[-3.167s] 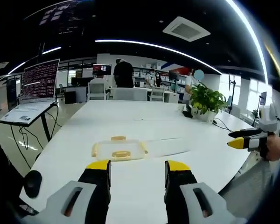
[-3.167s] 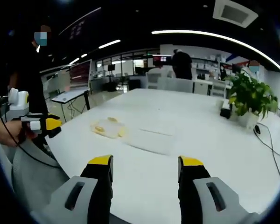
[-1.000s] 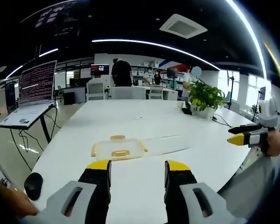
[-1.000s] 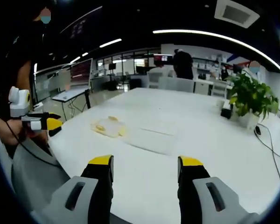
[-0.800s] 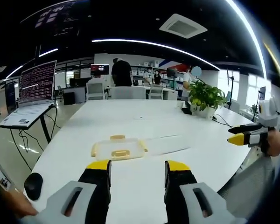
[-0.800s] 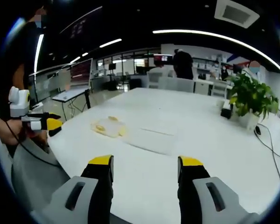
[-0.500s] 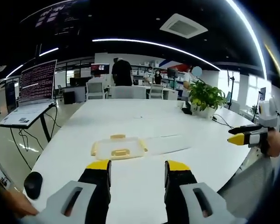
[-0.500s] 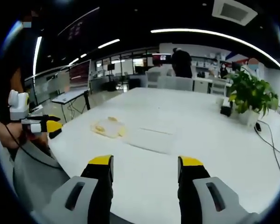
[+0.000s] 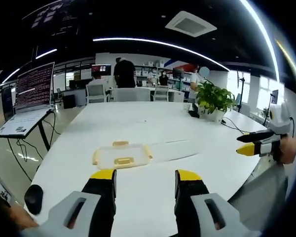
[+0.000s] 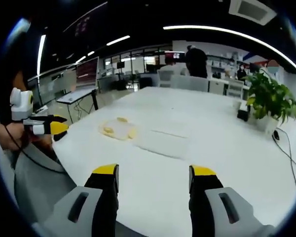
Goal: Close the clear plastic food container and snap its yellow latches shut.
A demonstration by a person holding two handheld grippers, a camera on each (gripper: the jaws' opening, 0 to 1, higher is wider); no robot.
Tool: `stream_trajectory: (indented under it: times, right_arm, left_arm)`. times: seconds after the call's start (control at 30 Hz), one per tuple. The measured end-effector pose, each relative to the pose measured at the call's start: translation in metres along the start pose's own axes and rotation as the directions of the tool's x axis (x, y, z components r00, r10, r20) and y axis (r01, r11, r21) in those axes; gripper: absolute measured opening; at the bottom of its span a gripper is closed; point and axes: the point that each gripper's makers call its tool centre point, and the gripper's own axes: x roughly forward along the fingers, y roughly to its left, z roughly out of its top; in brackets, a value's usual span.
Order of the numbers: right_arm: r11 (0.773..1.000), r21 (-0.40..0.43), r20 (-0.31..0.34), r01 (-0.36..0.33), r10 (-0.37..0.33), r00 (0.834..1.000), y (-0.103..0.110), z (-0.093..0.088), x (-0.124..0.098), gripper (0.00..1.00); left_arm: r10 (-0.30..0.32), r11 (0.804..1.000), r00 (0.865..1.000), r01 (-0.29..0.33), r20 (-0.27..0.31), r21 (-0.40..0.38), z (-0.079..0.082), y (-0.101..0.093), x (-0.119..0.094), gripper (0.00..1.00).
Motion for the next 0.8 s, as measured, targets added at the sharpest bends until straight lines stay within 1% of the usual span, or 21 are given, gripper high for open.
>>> stream_trajectory:
  times: [0.1,0.23,0.4,0.57,0.8]
  right_arm:
    - [0.999,-0.034,-0.013,-0.010,0.010,1.000,0.004,-0.001,0.002,0.54]
    - [1.000,-0.024,-0.019,-0.016,0.016,1.000,0.003,0.001,0.007,0.54]
    - [1.000,-0.022,-0.026,-0.020,0.020,0.999,0.000,0.007,0.014,0.54]
    - [0.998,-0.036,-0.026,-0.043,0.042,0.999,0.001,0.016,0.024,0.54]
    - [0.994,-0.076,-0.042,-0.084,0.081,0.996,0.005,0.024,0.039,0.53]
  left_arm:
    - [-0.003,1.000,1.000,0.003,0.000,-0.014,0.001,0.003,0.002,0.41]
    - [-0.003,1.000,1.000,0.003,0.004,-0.017,0.003,0.008,0.005,0.41]
    - [-0.004,1.000,1.000,0.004,-0.003,-0.016,0.002,0.013,0.007,0.42]
    - [-0.004,1.000,1.000,0.005,-0.012,0.003,0.001,0.023,0.010,0.42]
    - [-0.023,0.997,0.999,0.025,-0.030,0.070,0.001,0.034,0.017,0.42]
